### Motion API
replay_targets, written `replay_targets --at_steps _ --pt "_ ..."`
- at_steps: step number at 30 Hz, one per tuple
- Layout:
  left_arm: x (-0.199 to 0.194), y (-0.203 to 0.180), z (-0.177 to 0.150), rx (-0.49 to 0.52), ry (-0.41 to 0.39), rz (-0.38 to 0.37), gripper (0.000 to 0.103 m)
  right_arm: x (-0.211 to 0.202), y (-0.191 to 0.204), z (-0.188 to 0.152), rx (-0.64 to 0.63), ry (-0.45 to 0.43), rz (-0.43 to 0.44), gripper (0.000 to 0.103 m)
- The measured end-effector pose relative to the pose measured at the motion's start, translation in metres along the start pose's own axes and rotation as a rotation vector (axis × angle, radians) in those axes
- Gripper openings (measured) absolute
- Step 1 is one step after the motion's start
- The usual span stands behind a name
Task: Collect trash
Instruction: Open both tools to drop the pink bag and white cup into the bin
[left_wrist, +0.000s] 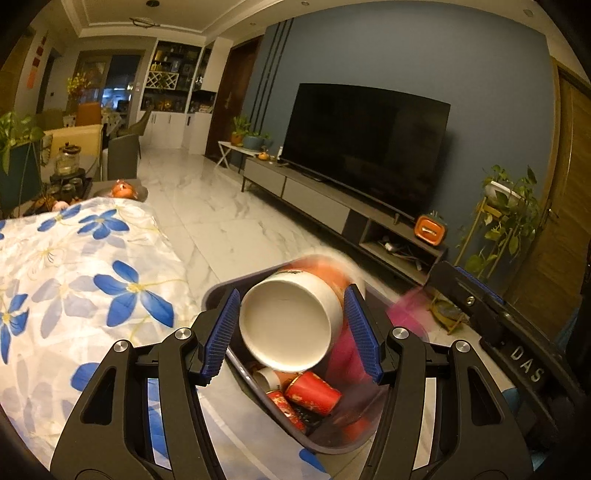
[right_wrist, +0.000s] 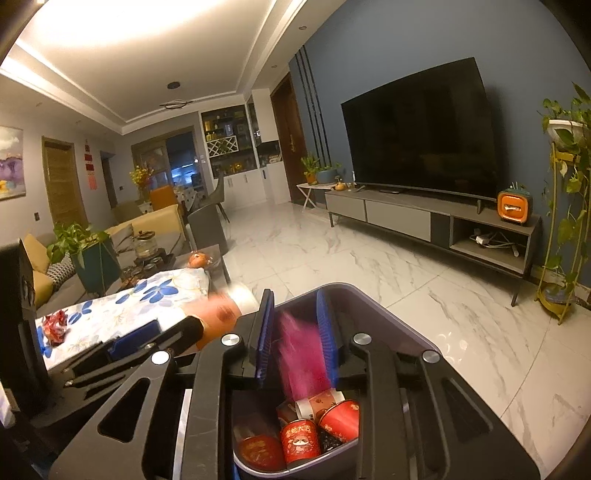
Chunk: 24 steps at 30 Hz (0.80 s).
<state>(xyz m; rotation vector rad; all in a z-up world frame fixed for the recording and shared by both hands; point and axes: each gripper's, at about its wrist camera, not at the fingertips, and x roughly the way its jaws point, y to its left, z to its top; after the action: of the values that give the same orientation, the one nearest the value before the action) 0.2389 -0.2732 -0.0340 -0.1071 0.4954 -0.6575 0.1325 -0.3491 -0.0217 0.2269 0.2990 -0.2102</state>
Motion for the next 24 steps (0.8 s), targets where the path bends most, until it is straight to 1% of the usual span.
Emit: replay_targets --at_steps 2,3,5,8,10,14,20,21,22,24 --pt "0.004 0.001 -0.003 -0.003 0.020 -0.005 0.066 -0.001 -0.002 0.000 0.010 -0.001 -0.006 0.026" --pt "0.006 0.002 -0.005 -0.003 0.026 0.003 0.072 -0.002 -0.003 0.000 0.012 -0.001 -0.007 0.027" --pt "0.005 0.006 -0.008 -0.014 0.025 0.013 0.075 -0.003 -0.003 0.000 0.010 -0.001 -0.011 0.030" --pt "-0.002 0.015 -0.011 -0.039 0.019 0.038 0.082 -0.004 -0.001 -0.001 0.005 -0.002 -0.011 0.033" --pt "-0.007 0.020 -0.013 -0.051 0.012 0.070 0.088 -0.004 0.000 -0.001 0.004 -0.006 -0.010 0.041" --pt "-0.022 0.032 -0.018 -0.058 -0.003 0.142 0.089 -0.005 0.003 -0.004 -0.003 -0.010 -0.006 0.043" --pt "-0.051 0.057 -0.027 -0.076 -0.029 0.259 0.090 -0.005 0.013 -0.009 -0.012 -0.009 0.010 0.053" --pt "-0.058 0.063 -0.028 -0.076 -0.033 0.288 0.091 -0.006 0.015 -0.011 -0.014 -0.009 0.016 0.056" --pt "-0.062 0.066 -0.028 -0.078 -0.036 0.303 0.091 -0.006 0.019 -0.012 -0.016 -0.008 0.024 0.059" --pt "-0.073 0.077 -0.029 -0.090 -0.047 0.336 0.091 -0.006 0.024 -0.013 -0.022 -0.010 0.036 0.061"
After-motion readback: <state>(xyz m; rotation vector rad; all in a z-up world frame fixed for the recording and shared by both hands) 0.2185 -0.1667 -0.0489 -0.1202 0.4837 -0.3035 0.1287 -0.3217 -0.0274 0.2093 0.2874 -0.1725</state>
